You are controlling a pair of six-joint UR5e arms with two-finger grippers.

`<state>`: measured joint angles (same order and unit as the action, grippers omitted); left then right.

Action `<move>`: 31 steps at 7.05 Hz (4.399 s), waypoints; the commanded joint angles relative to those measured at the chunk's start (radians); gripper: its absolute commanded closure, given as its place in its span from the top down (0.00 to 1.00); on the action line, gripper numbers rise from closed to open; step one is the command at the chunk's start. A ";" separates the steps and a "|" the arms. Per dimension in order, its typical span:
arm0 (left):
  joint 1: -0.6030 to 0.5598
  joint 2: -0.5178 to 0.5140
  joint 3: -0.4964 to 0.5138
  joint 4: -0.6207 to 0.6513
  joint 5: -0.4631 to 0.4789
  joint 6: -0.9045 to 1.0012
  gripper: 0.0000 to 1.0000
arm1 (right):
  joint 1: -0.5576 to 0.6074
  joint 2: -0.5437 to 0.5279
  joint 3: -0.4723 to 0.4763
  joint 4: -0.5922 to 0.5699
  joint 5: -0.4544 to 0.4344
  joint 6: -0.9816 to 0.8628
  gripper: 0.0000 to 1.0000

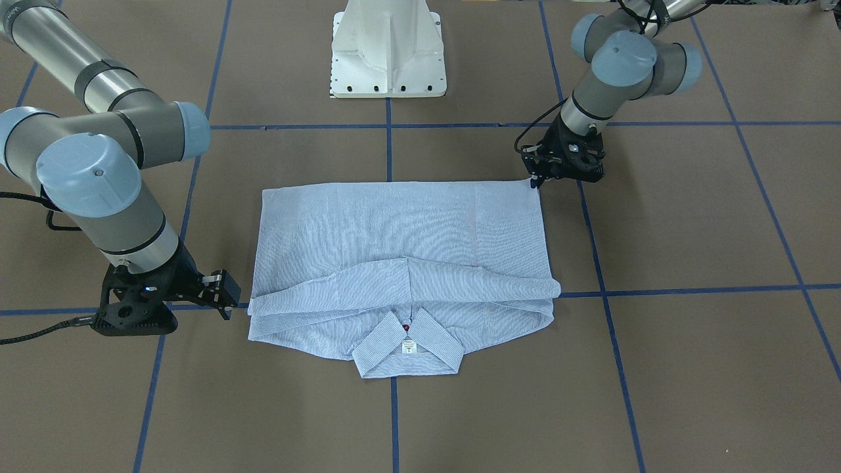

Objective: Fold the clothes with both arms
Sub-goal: 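Fold the held side over toward the shirt middle with the left gripper, then move the right gripper to the shirt side nearest it and grasp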

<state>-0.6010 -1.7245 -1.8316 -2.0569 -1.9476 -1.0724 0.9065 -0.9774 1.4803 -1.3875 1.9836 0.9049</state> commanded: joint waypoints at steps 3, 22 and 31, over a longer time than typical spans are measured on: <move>-0.280 -0.287 0.422 0.037 0.062 0.294 0.00 | -0.003 0.003 0.000 -0.001 0.000 0.002 1.00; -0.364 -0.526 0.689 -0.138 -0.071 0.285 1.00 | -0.506 0.085 0.103 -0.093 -0.384 0.997 0.70; -0.365 -0.524 0.687 -0.137 -0.071 0.296 1.00 | -0.526 0.089 0.084 -0.102 -0.434 0.956 0.48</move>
<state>-0.9662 -2.2488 -1.1443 -2.1937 -2.0187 -0.7763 0.3808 -0.8891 1.5691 -1.4883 1.5652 1.8805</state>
